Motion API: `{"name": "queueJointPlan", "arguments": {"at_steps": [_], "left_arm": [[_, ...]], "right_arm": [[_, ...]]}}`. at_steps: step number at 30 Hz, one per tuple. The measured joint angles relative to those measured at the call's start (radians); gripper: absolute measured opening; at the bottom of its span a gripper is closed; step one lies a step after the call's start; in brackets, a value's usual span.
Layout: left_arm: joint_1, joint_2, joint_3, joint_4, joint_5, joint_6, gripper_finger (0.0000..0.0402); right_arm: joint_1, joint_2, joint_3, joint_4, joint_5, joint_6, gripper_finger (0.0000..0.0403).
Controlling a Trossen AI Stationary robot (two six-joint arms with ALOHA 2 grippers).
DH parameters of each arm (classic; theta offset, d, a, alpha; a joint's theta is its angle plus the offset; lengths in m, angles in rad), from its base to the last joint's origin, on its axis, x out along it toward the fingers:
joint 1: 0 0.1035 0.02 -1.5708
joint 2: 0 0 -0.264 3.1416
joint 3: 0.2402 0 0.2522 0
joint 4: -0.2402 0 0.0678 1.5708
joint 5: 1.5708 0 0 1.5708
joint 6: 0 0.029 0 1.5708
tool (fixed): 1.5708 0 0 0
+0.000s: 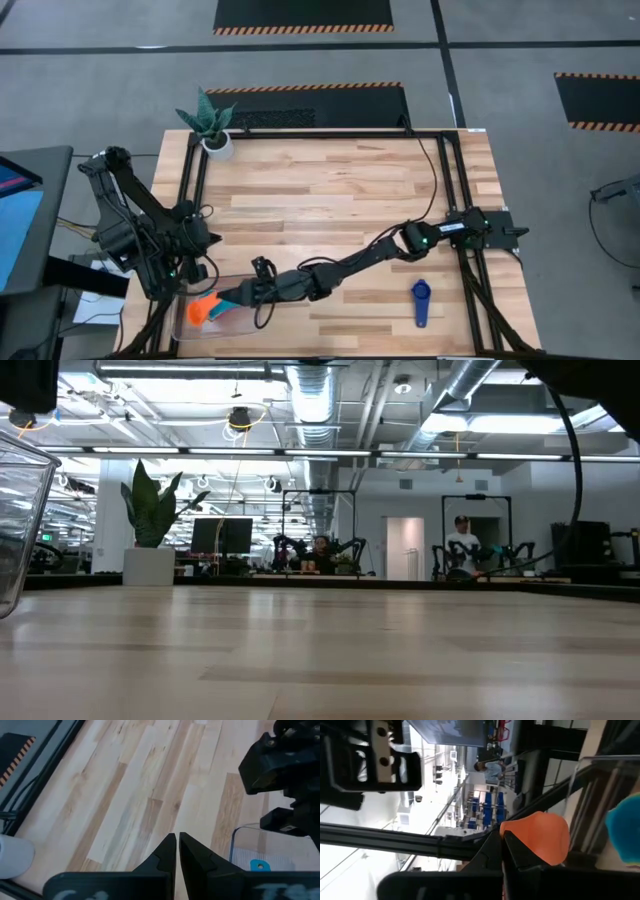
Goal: Nest measuring cups in basket
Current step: Stack the orange measuring cup on top of the light blue measuring cup in the transparent bin
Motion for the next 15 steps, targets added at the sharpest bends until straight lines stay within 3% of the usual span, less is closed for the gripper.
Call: {"name": "queueJointPlan", "arguments": {"at_steps": [10, 15], "left_arm": [[0.0, 0.0, 0.0, 0.0, -0.001, 0.011, 0.0011], [0.0, 0.0, 0.0, 0.0, 0.0, 0.011, 0.0011]], "right_arm": [[0.001, 0.0, 0.0, -0.007, 0.009, -0.005, 0.0003], [0.009, 0.0, 0.0, -0.018, 0.089, -0.019, 0.0003]]}}
